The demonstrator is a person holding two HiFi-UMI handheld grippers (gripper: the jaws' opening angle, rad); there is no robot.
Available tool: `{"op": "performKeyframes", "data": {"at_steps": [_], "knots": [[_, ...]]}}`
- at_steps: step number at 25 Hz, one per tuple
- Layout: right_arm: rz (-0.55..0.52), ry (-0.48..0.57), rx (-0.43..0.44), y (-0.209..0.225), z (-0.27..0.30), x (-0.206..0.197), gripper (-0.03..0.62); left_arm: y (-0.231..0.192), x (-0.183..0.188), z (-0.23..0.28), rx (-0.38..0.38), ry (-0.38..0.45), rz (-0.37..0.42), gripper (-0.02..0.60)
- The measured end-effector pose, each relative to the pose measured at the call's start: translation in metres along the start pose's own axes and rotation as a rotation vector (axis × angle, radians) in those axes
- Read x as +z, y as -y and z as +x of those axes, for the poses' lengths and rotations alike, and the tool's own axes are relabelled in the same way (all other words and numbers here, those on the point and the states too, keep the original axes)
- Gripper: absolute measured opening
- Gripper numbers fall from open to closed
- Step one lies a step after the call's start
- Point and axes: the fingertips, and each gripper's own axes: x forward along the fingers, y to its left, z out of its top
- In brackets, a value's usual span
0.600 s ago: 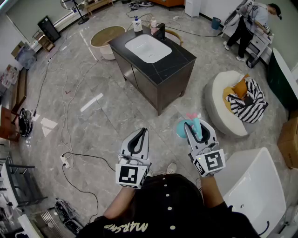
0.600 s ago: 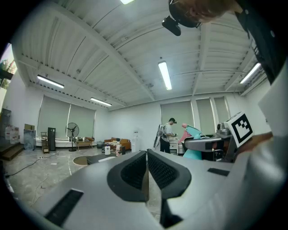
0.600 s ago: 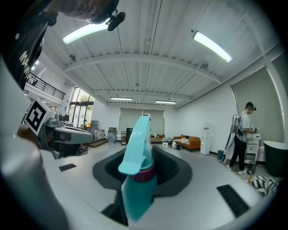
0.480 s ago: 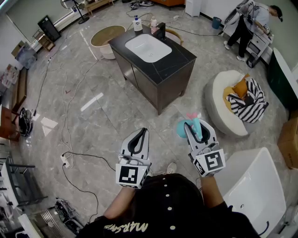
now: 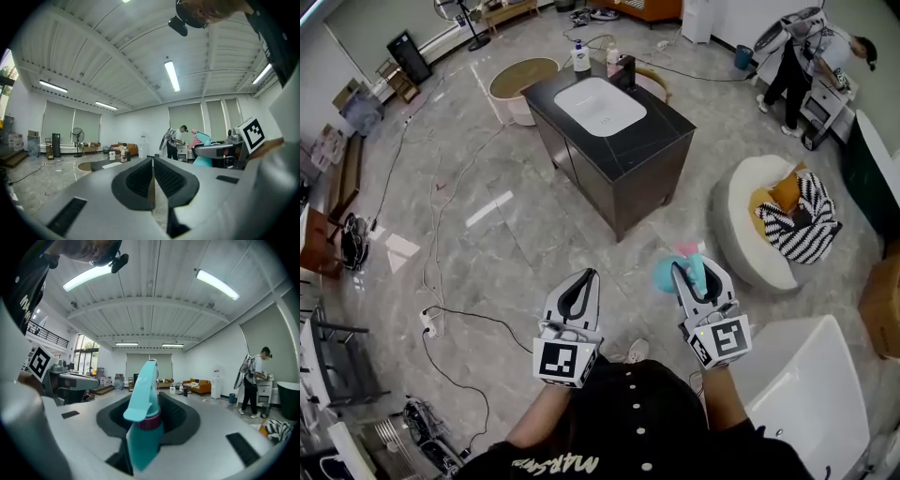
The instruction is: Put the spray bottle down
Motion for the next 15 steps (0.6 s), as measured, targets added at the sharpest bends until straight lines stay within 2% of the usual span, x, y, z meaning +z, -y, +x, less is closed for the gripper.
{"op": "performKeyframes", "data": {"at_steps": [7, 15], "knots": [[-0.006, 0.012, 0.031, 0.023, -0.006, 0.001, 0.127, 0.020, 0.003, 0.012, 0.017, 0.004, -0.001, 0.021], [-0.015, 0.015, 0.020, 0.047, 0.018, -0.006, 0.127, 0.006, -0.004, 0.049, 0.014, 0.007, -0.006, 0.021]]}}
